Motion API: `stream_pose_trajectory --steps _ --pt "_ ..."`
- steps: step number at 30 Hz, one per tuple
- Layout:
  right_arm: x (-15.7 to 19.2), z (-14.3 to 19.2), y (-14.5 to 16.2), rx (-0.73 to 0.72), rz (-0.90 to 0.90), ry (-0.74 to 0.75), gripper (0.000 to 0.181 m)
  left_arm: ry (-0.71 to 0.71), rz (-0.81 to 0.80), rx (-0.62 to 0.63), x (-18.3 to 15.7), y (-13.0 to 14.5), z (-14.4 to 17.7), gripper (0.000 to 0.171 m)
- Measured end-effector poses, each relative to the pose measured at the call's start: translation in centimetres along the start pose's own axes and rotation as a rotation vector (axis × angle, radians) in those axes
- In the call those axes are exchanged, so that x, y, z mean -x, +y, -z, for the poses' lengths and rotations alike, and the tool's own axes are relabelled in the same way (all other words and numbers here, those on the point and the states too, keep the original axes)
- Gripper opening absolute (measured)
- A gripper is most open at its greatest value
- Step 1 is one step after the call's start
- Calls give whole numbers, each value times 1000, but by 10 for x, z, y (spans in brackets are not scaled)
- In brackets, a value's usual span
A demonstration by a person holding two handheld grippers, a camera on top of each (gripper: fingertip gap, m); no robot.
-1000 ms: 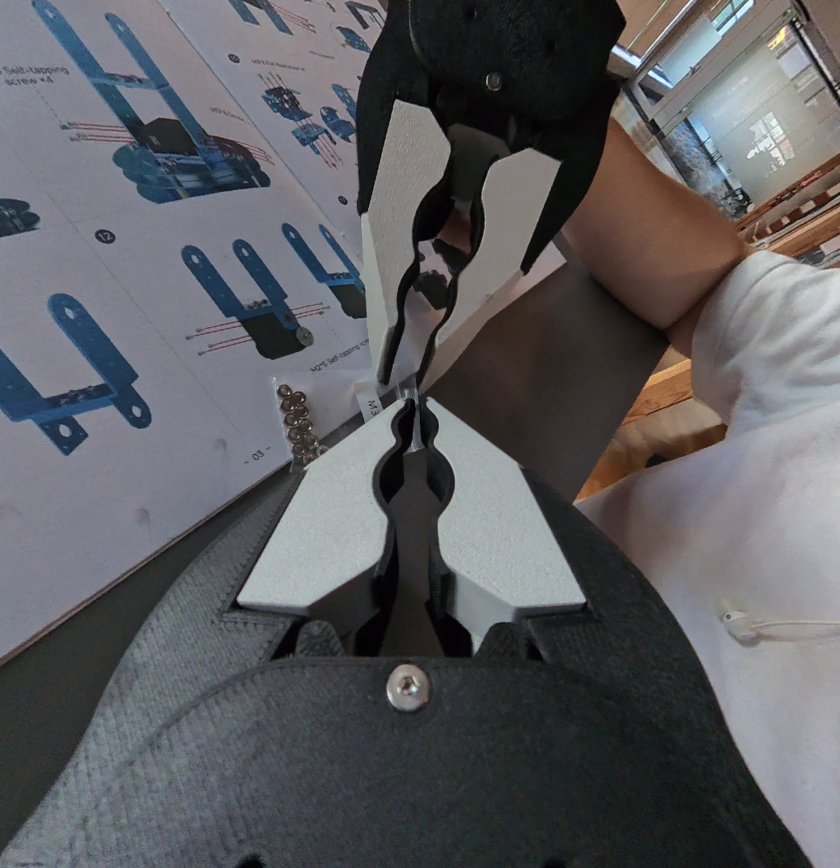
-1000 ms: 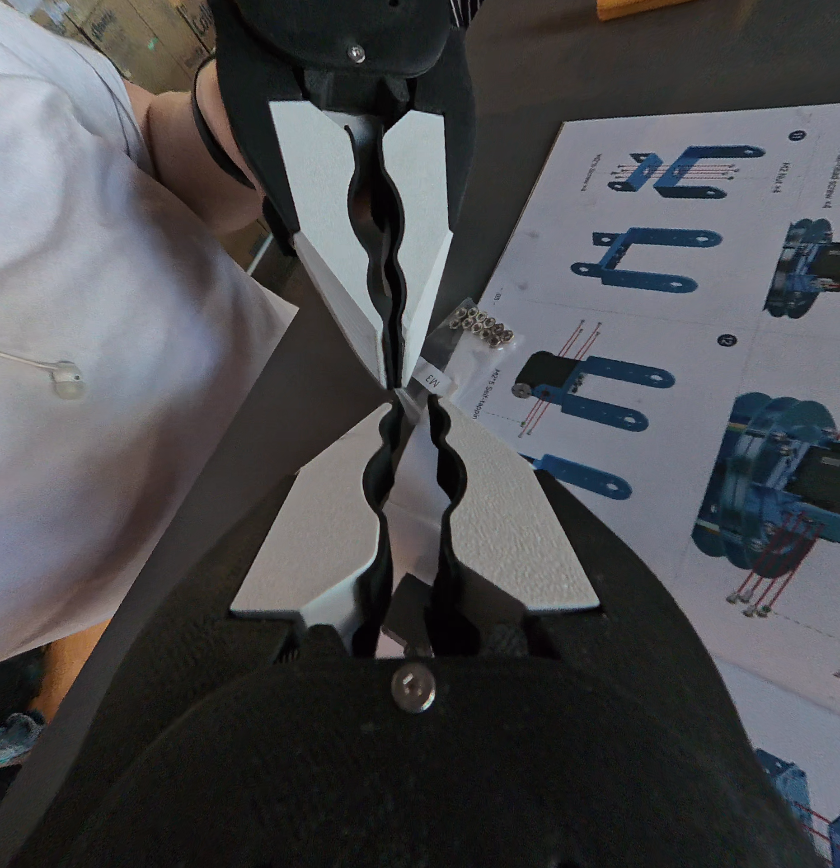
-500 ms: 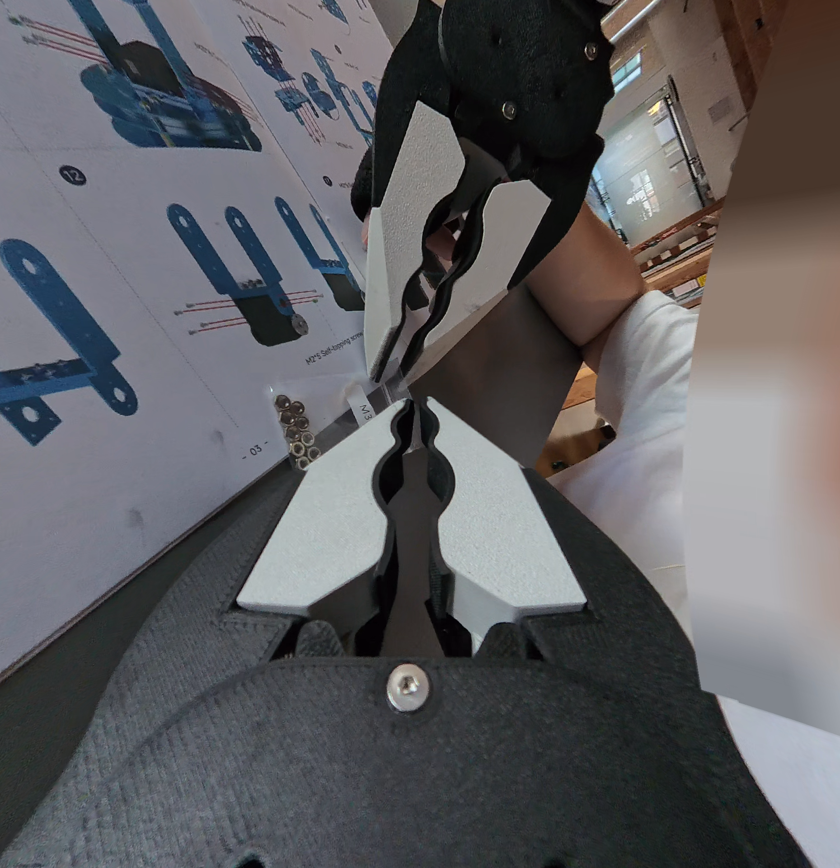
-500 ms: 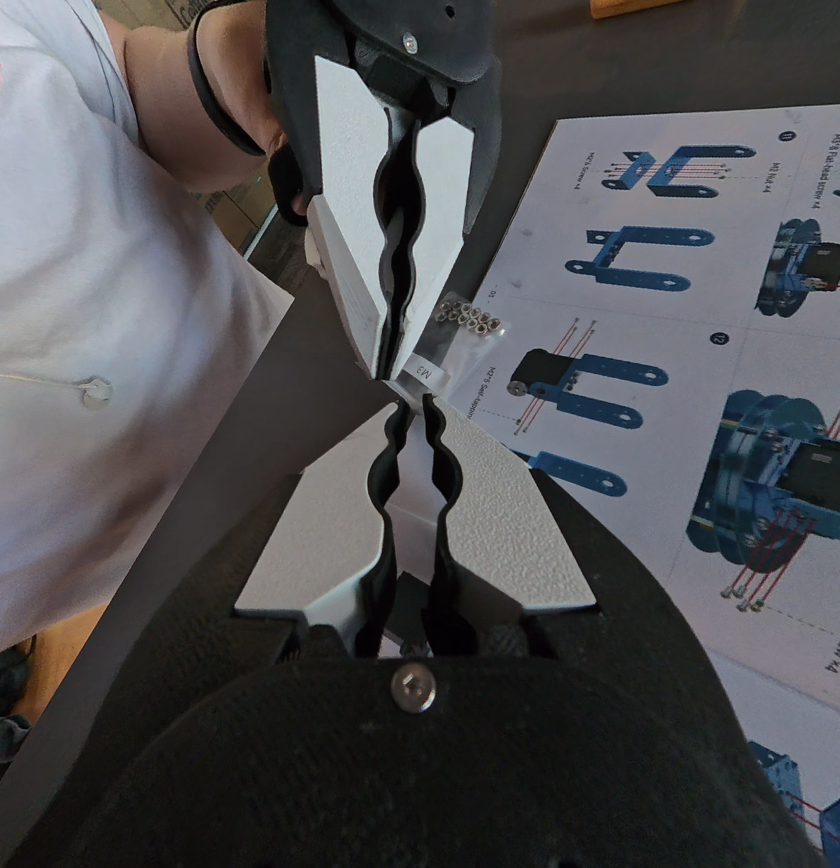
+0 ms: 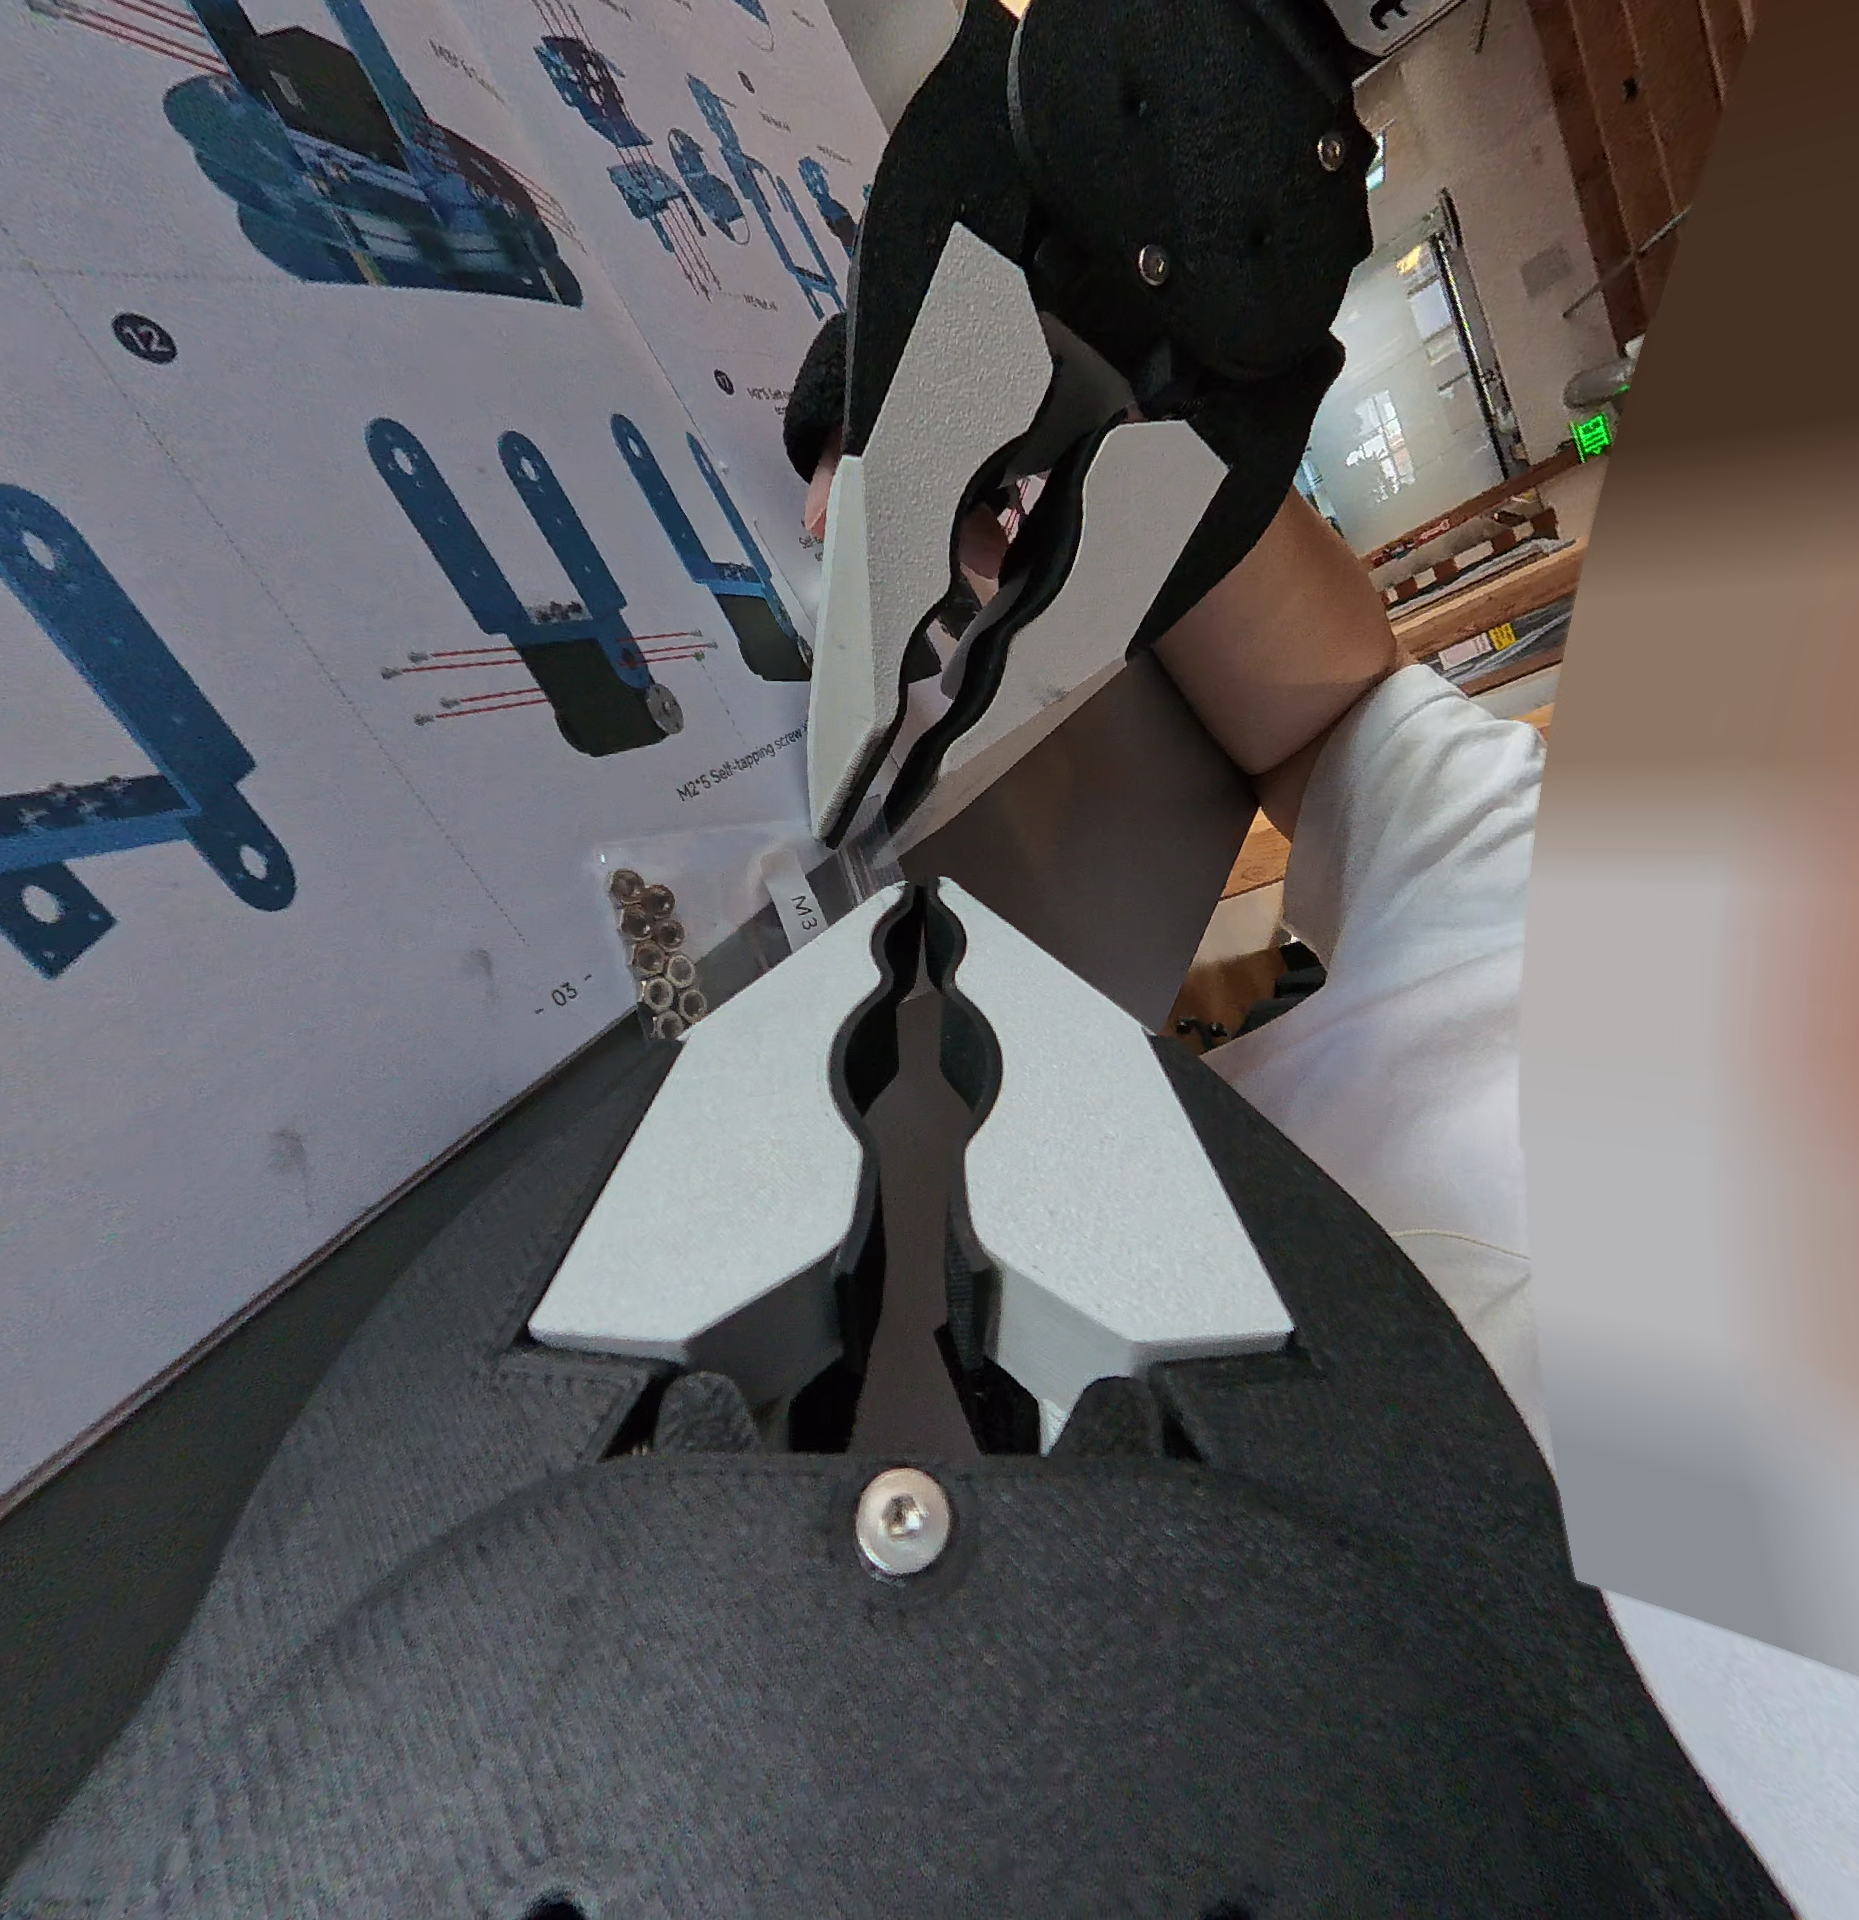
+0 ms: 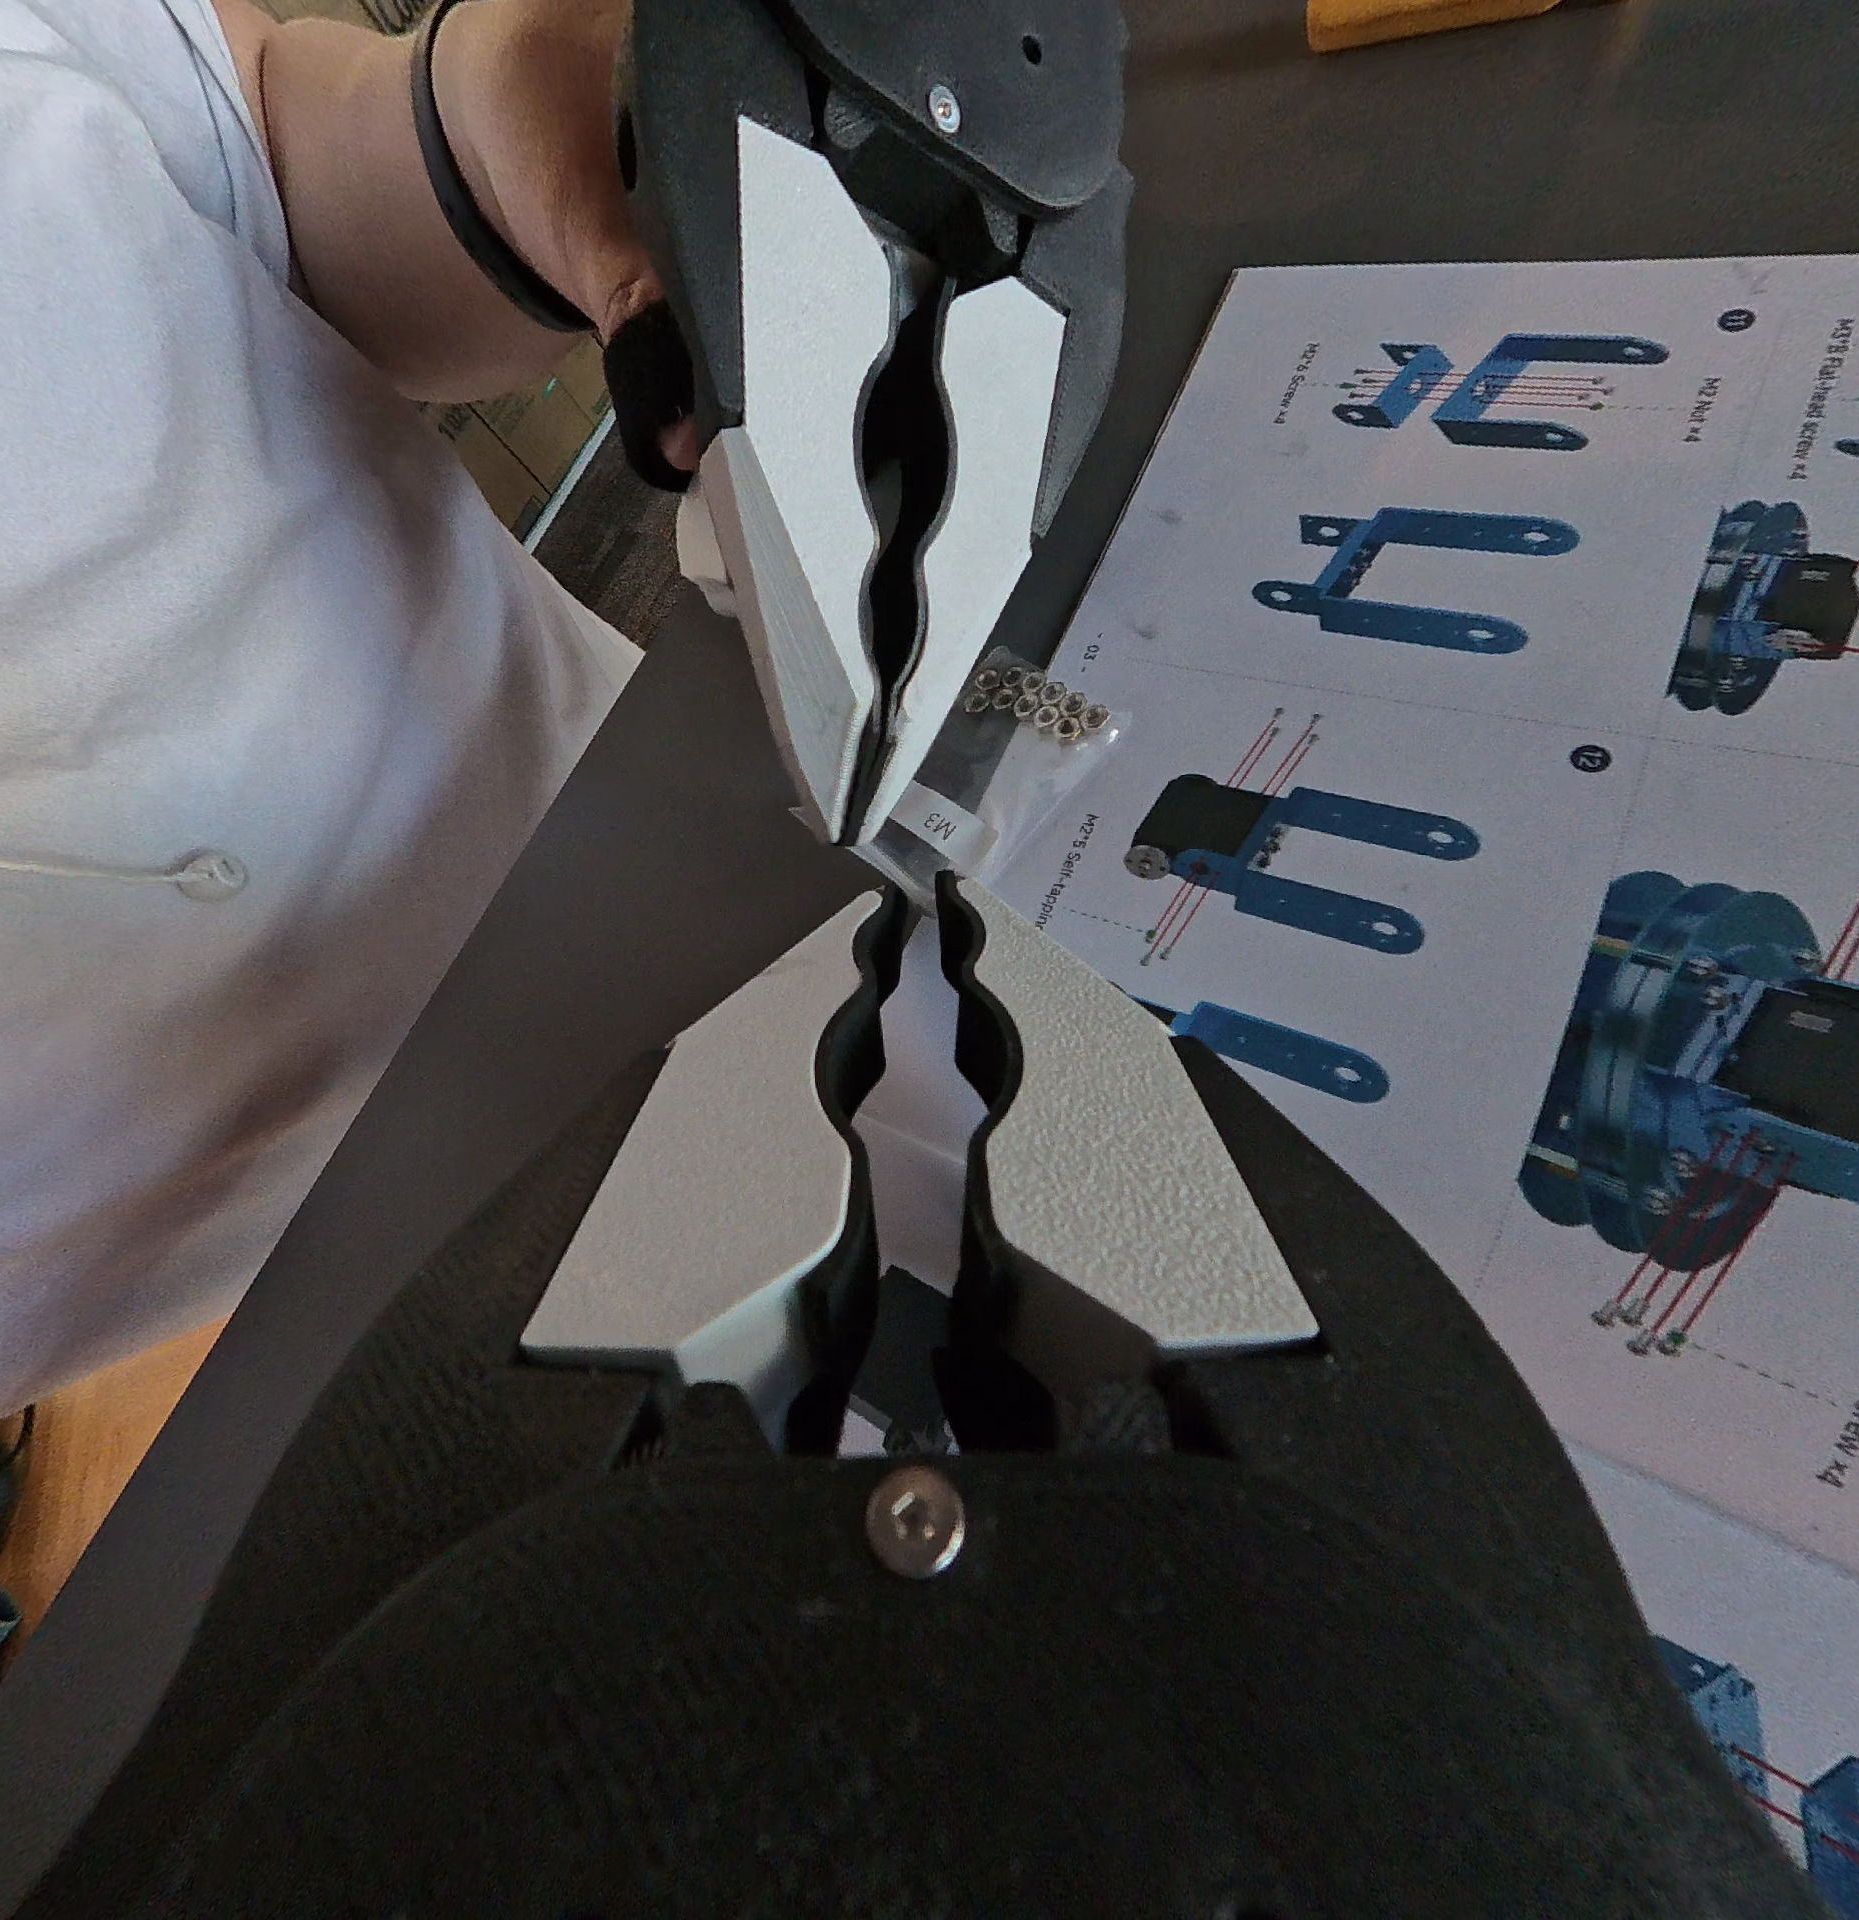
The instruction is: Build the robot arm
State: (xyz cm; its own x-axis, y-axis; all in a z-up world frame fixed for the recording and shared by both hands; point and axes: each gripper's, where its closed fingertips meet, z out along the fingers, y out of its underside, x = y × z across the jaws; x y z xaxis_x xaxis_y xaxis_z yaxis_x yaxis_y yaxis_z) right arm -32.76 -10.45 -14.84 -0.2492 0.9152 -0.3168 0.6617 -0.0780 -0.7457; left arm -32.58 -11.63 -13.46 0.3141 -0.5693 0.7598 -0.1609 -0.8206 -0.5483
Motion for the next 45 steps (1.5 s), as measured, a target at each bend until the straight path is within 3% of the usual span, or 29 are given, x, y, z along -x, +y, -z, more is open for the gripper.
stream_pose_trajectory --steps 25,29,31,33,35,37,40,45 --pt "1 1 -2 -12 -14 -23 6 -91 -89 1 1 3 0 0" --pt "1 2 -2 -15 -27 -32 6 -123 -170 -84 -6 -10 19 0" --pt "1 2 -2 -17 -29 -34 6 -269 -264 -177 -2 -24 52 1" --pt "1 2 -1 -12 -29 -32 7 -578 -347 -224 23 -32 104 15" --pt "1 2 -1 -12 -30 -34 7 -902 -371 -226 53 -32 163 41" --pt "1 2 -1 -15 -40 -42 7 -1071 -320 -193 75 -23 201 41" --pt "2 2 -2 -19 -46 -50 7 -1111 -216 -176 99 -11 215 44" --pt "1 2 -1 -17 -48 -47 7 -1099 -209 -194 118 -11 209 38"
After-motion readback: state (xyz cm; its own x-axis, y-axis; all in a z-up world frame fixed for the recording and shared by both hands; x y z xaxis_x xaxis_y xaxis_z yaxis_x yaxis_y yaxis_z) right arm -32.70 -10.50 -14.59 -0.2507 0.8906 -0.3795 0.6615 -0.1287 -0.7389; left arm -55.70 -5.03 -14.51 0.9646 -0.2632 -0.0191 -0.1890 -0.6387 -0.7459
